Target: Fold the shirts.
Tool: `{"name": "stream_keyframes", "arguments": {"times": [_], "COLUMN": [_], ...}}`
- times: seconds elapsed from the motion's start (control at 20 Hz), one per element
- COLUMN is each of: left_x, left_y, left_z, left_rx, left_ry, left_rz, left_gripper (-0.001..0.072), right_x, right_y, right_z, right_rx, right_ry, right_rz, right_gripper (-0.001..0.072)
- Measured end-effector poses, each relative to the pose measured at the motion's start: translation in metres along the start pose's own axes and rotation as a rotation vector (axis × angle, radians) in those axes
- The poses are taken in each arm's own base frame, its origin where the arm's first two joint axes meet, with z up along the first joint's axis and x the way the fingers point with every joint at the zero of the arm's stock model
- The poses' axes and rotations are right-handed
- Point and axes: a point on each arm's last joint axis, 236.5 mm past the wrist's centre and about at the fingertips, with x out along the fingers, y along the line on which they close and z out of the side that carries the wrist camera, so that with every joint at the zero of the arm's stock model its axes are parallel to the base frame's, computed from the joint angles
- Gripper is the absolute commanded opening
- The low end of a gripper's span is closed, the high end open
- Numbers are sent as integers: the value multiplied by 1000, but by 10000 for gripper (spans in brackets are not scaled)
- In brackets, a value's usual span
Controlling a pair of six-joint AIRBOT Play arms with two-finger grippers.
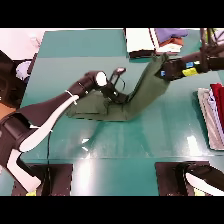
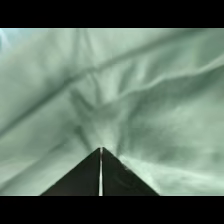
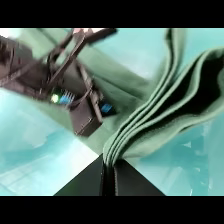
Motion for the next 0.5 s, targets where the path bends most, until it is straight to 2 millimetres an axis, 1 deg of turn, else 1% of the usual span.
{"name": "stream_keyframes", "arguments": {"times": [0.1, 0.2, 0.25, 0.3, 0.35, 0.4, 0.5], "left_x": [-45, -102, -136, -169, -205, -239, -301], "left_y": [25, 58, 78, 98, 118, 134, 155], "left_z": [26, 45, 51, 54, 54, 53, 44], "left_rx": [3, -2, -10, -21, -38, -54, -89], "left_ry": [-76, -153, -194, -229, -270, -310, -384], "left_rz": [68, 161, 221, 285, 348, 402, 489], "left_gripper": [36, 36, 36, 36, 36, 36, 36], "right_x": [14, 35, 49, 64, 82, 99, 141], "right_y": [18, 41, 54, 67, 82, 97, 129], "right_z": [5, 9, 11, 12, 15, 16, 15], "right_rx": [-28, -57, -68, -76, -89, -100, -113], "right_ry": [10, 18, 18, 19, 11, 2, -18], "right_rz": [33, 73, 95, 115, 139, 161, 205], "right_gripper": [15, 16, 16, 16, 16, 17, 18]}}
